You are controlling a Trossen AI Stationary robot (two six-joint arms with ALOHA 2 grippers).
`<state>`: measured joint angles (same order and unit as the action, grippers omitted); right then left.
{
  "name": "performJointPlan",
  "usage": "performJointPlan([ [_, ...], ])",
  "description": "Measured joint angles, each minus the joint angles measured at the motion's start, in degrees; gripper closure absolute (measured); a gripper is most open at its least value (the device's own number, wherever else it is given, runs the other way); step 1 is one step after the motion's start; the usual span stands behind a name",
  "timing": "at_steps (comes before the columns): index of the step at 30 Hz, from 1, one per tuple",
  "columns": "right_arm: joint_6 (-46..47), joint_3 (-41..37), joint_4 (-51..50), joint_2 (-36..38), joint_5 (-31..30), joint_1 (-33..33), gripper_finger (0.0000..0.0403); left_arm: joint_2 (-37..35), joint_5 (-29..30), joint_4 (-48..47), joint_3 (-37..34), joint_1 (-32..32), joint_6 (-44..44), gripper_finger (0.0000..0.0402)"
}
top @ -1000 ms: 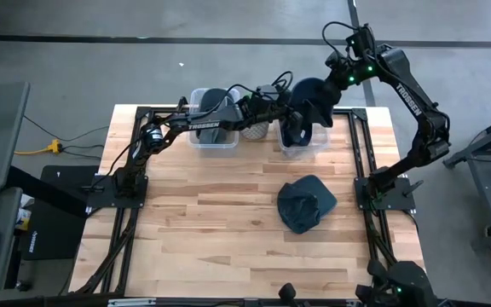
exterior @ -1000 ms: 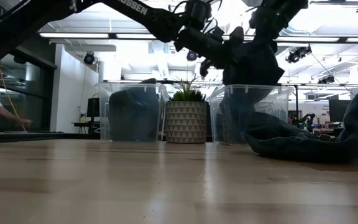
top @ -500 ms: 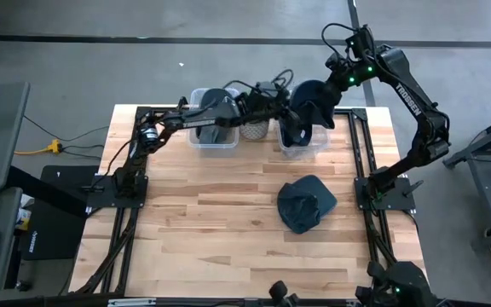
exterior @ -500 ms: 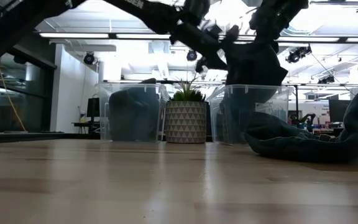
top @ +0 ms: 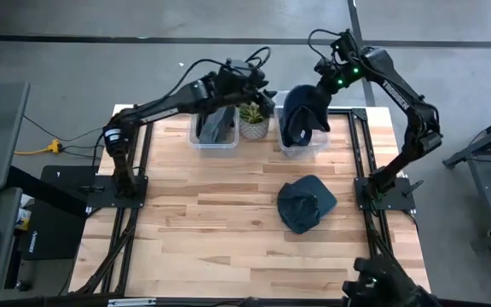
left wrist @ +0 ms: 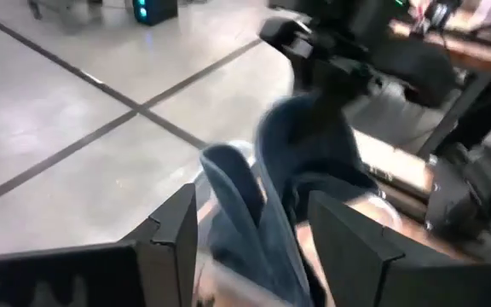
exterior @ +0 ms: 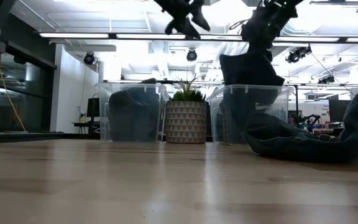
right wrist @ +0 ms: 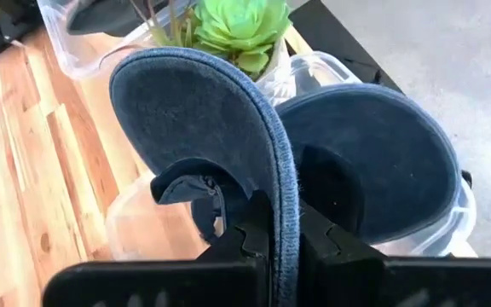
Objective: Pick & Place hat
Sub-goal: Put the left blue cap into the right transparent bin
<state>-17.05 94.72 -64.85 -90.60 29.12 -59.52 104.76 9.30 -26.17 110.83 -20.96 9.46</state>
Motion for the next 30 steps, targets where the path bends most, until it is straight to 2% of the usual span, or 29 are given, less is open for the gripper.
performJointPlan([
  [6, 0.75, 0.02, 1.16, -4.89, 0.88, -0.05, 0.0397, -6.01, 2.23, -5.03, -0.10, 2.58, -2.52, 0.0259],
  [11, 2.37, 0.04, 2.79, -9.12, 0.59, -0.05, 0.0397, -9.92, 4.42, -7.38, 0.08, 2.60, -7.82, 0.0268],
  [14, 3.91, 0.02, 2.85, -10.82, -1.28, 0.50, 0.0397, -11.95, 4.64, -13.88, -0.37, 1.30, -9.63, 0.0268],
  [18, 4.26, 0.04, 1.25, -12.42, -5.05, 1.20, 0.0397, -13.87, 5.02, -15.75, 0.05, -0.39, -11.43, 0.0268],
  [20, 5.32, 0.02, 0.41, -13.03, -6.97, 1.50, 0.0397, -15.69, 4.35, -18.38, -0.29, -2.33, -12.38, 0.0268],
  [23, 7.12, 0.02, 0.19, -13.18, -7.56, 2.09, 0.0397, -16.99, 3.02, -15.85, 0.17, -3.42, -13.17, 0.0268],
  [26, 8.77, 0.02, 0.65, -13.18, -8.93, 3.00, 0.0393, -18.36, 0.26, -17.19, -0.17, -6.21, -13.97, 0.0268],
  [30, 9.41, 0.02, 0.89, -13.18, -10.16, 3.44, 0.0344, -19.04, -4.45, -16.26, -0.08, -8.14, -15.23, 0.0268],
])
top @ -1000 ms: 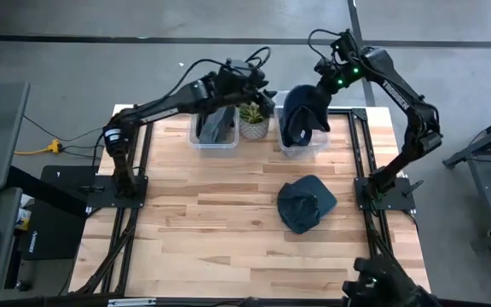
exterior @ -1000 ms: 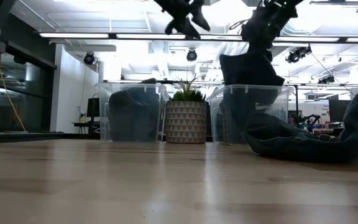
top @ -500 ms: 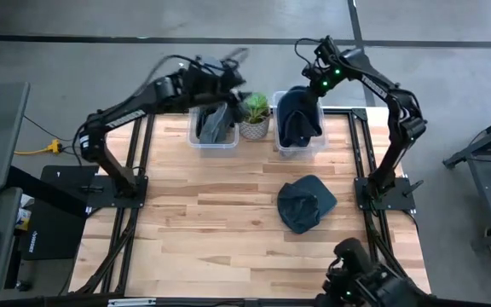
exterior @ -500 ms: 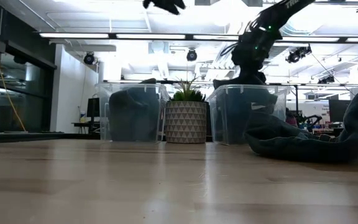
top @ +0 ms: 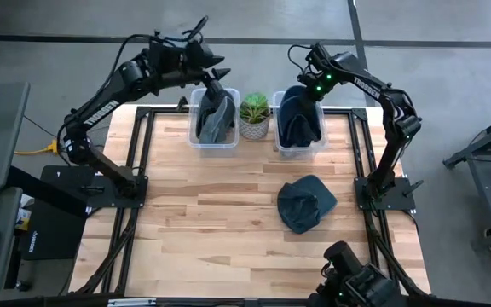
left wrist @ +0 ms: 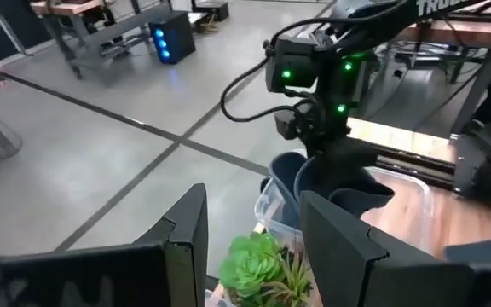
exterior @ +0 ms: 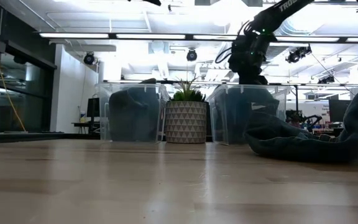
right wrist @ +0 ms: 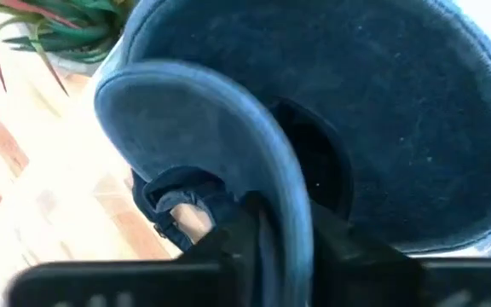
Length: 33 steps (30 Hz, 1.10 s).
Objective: Pick & Place hat
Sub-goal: Put the left blue cap into the right transparent bin, then put the blue cap into the right transparent bin
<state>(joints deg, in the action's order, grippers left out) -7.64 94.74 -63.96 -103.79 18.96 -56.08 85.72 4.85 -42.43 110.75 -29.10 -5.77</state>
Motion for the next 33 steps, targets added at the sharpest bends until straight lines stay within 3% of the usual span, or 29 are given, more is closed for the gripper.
performJointPlan([
  [6, 0.14, 0.02, 0.36, 1.31, -1.92, -0.57, 0.0254, 0.31, -7.34, -1.08, -0.09, -2.15, -0.03, 0.0268],
  [12, -0.09, 0.02, -0.33, 6.31, -3.11, -2.52, 0.0195, 0.36, -9.79, -1.15, -1.40, -2.01, 0.21, 0.0268],
  [21, -3.28, 0.04, -8.37, 17.96, -4.94, -2.80, 0.0183, 0.90, -16.18, 2.86, -8.56, 0.57, 5.44, 0.0268],
  [29, -4.98, 0.04, -20.12, 29.62, -5.33, -1.28, 0.0183, 2.23, -14.50, 11.50, -16.92, 9.36, 14.50, 0.0268],
  [33, -5.44, 0.07, -22.88, 34.69, -5.38, 0.00, 0.0182, 5.63, -14.26, 13.66, -17.85, 14.04, 17.64, 0.0268],
])
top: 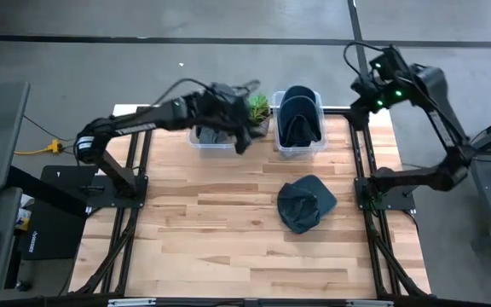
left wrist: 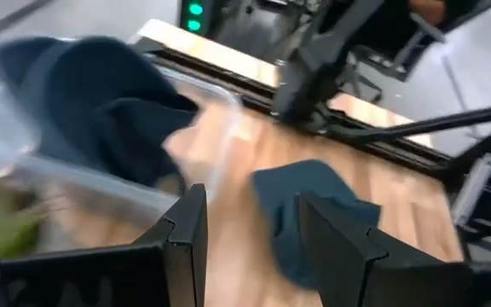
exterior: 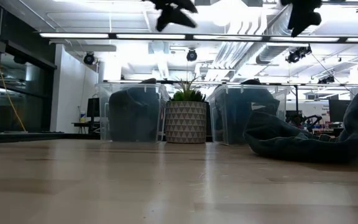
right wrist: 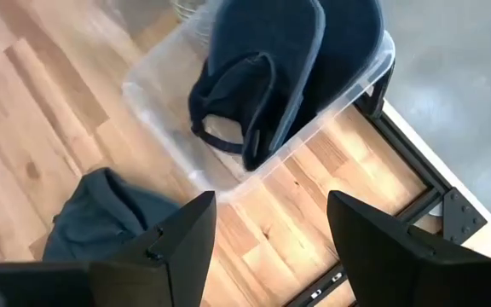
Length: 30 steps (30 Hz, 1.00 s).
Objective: Pick & Place hat
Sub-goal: Put the blue cap into the right transparent bin
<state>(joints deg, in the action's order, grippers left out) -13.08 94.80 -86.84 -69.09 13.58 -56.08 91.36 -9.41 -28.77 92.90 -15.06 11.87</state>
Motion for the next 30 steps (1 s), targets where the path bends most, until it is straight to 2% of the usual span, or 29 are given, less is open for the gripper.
performJointPlan([
  [5, -0.02, 0.00, -1.24, 5.14, 0.04, 1.79, 0.0182, 5.83, 0.81, 1.67, 0.07, 5.38, 2.88, 0.0268],
  [12, -0.81, 0.00, -3.15, 10.61, 0.44, 3.89, 0.0182, 15.78, -1.82, 8.17, 0.08, 10.43, 11.29, 0.0268],
  [17, -1.12, 0.00, -2.91, 12.93, 0.93, 5.58, 0.0182, 21.51, -1.60, 12.08, 0.11, 11.35, 19.88, 0.0268],
  [21, -1.51, 0.00, -2.79, 13.35, 0.85, 6.39, 0.0182, 25.42, -0.69, 12.53, 0.01, 11.39, 23.01, 0.0268],
  [30, -2.32, 0.00, -2.12, 13.35, 1.68, 6.39, 0.0182, 30.13, 2.45, 14.59, -0.18, 11.33, 21.74, 0.0268],
])
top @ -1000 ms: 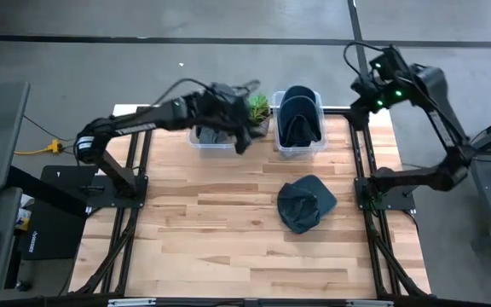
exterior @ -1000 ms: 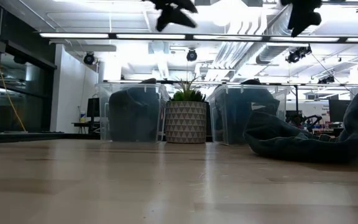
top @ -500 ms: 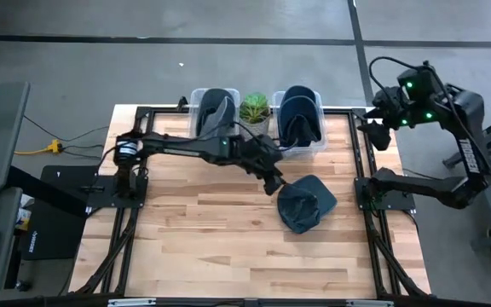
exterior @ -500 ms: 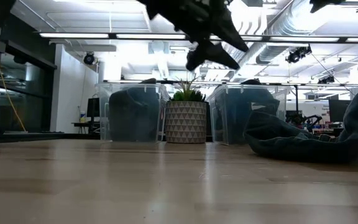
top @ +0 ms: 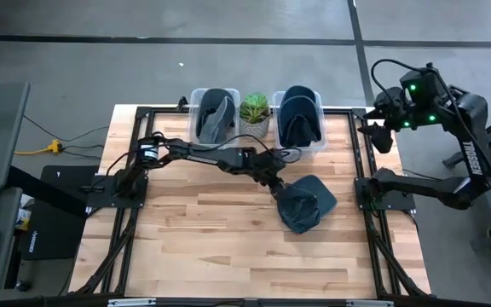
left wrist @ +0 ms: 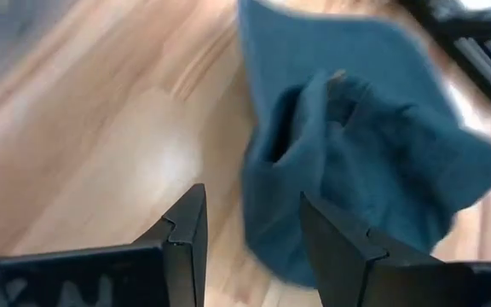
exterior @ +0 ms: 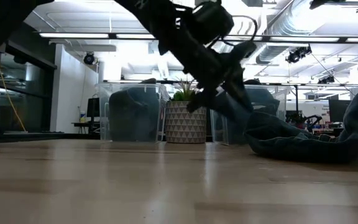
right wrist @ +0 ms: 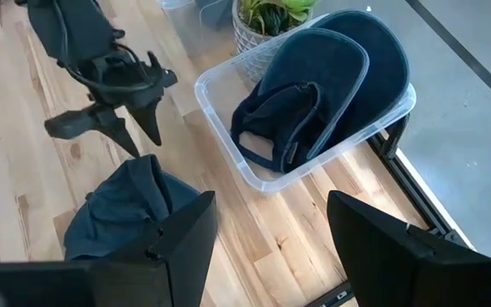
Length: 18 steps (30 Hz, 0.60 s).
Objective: Pick & Place hat
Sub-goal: Put the blue cap into the right transparent bin
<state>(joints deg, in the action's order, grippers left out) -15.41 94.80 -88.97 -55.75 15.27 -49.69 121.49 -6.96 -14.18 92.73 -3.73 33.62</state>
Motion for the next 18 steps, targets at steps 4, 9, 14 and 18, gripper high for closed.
performJointPlan([
  [4, -0.08, 0.00, 0.06, -0.02, 0.09, 0.00, 0.0182, 0.89, -0.31, 3.41, 0.52, 0.00, -3.36, 0.0268],
  [9, -0.08, 0.00, 0.07, -0.02, 0.14, 0.00, 0.0183, 2.23, -2.52, 5.79, 0.33, 0.00, -6.60, 0.0265],
  [14, -0.08, 0.00, 0.07, 0.02, 0.28, 0.00, 0.0182, 4.33, -7.71, 9.07, -0.09, -0.04, -7.95, 0.0230],
  [18, -0.08, 0.00, 0.07, 0.04, 0.51, 0.00, 0.0182, 5.66, -11.74, 13.10, 0.29, -0.02, -7.92, 0.0192],
])
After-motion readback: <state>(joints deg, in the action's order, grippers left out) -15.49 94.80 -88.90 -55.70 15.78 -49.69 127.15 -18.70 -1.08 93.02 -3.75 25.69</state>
